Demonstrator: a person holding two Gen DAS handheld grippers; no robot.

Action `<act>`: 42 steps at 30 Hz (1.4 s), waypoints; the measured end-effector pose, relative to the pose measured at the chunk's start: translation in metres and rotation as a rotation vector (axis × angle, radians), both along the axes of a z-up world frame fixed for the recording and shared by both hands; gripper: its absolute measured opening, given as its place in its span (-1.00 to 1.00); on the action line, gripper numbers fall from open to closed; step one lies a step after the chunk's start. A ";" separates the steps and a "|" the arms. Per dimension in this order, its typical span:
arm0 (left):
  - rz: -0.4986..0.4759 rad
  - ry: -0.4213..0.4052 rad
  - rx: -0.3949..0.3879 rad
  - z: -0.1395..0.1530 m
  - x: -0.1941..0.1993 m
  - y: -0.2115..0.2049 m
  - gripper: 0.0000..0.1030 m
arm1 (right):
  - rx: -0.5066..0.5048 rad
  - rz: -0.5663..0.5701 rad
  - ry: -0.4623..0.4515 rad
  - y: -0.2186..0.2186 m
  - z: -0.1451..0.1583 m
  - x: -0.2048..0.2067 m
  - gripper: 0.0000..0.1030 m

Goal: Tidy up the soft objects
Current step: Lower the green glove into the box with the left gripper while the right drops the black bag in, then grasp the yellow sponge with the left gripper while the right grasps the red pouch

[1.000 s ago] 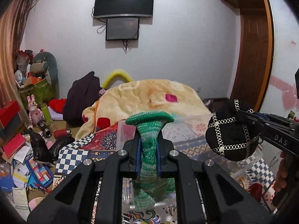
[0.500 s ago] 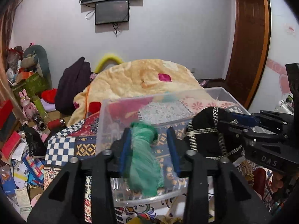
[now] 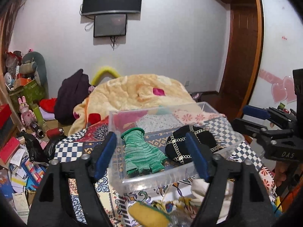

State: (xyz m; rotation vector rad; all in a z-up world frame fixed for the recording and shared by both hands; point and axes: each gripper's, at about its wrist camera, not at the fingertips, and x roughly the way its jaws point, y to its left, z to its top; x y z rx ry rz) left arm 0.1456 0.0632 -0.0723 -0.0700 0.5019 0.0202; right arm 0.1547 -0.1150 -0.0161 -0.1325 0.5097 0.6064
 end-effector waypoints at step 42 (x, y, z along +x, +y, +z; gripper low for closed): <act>0.004 0.154 -0.127 -0.096 -0.054 0.009 -0.21 | -0.079 -0.095 0.219 -0.049 -0.105 -0.048 -0.72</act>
